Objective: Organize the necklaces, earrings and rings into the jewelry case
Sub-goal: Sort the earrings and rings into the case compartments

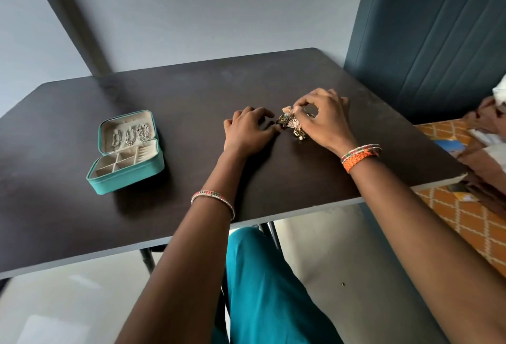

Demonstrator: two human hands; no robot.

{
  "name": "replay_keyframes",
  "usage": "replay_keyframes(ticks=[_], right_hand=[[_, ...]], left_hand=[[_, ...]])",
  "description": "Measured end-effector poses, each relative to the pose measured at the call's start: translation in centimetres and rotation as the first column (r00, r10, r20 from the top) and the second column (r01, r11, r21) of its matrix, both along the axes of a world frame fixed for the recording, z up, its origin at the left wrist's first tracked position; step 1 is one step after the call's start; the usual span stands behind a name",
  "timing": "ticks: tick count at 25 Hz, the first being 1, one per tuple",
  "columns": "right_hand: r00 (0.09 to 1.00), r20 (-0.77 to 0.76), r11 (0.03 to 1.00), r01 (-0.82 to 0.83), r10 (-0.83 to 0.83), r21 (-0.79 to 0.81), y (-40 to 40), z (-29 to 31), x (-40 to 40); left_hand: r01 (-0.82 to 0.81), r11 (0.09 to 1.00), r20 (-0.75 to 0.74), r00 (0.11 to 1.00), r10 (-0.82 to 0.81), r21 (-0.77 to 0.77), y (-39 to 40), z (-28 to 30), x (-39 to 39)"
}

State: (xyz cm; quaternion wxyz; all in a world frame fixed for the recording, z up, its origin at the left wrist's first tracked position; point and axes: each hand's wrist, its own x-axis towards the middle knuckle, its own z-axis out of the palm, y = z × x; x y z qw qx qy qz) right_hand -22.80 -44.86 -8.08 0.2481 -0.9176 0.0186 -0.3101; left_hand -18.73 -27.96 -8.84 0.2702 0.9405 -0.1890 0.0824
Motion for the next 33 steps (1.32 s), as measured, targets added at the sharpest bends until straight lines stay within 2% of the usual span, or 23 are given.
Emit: replay_keyframes(ticks=[3,5,7,13,16,18,21,23,25,28,33], right_hand=[[0.998,-0.052,0.982,0.020,-0.030,-0.187,0.9,-0.1,1.1],[0.995,-0.095,0.959,0.013,-0.041,-0.283,1.4,-0.3,1.6],[0.994,-0.105,0.957,-0.008,-0.024,-0.289,1.5,-0.5,1.9],[0.992,-0.096,0.974,-0.096,0.077,-0.206,2.2,-0.5,1.6],[0.989,-0.055,0.984,-0.140,0.134,-0.115,2.4,-0.3,1.1],[0.982,-0.004,0.982,-0.189,0.189,-0.001,2.6,0.0,0.7],[0.968,0.082,0.969,-0.241,0.236,0.062,3.1,0.4,0.1],[0.954,0.134,0.950,-0.286,0.269,0.125,3.5,0.5,-0.3],[0.939,0.155,0.915,-0.335,0.306,0.224,3.7,0.7,-0.6],[0.940,0.131,0.884,-0.340,0.314,0.320,3.4,0.8,-0.8],[0.922,0.145,0.836,-0.388,0.360,0.389,3.3,0.6,-1.1]], left_hand=[[-0.057,0.989,-0.036,0.998,0.052,-0.134,0.0,0.0,0.2],[-0.077,0.988,-0.040,0.997,0.072,-0.136,-0.1,0.1,0.2],[-0.085,0.988,-0.041,0.996,0.080,-0.126,-0.2,0.0,0.4],[-0.034,0.991,-0.052,0.998,0.028,-0.127,0.1,-0.1,0.5],[-0.035,0.963,-0.090,0.996,0.012,-0.266,0.3,0.0,0.3],[-0.028,0.913,-0.142,0.989,-0.032,-0.406,0.5,-0.1,0.2],[0.045,0.788,-0.183,0.963,-0.198,-0.615,1.1,-0.2,0.3],[0.077,0.698,-0.193,0.934,-0.300,-0.711,1.2,0.1,-0.1],[0.081,0.629,-0.171,0.929,-0.330,-0.773,1.4,0.6,-0.6],[0.051,0.587,-0.156,0.942,-0.296,-0.808,1.4,1.0,-1.1],[0.067,0.590,-0.169,0.927,-0.336,-0.805,1.4,0.8,-1.4]])
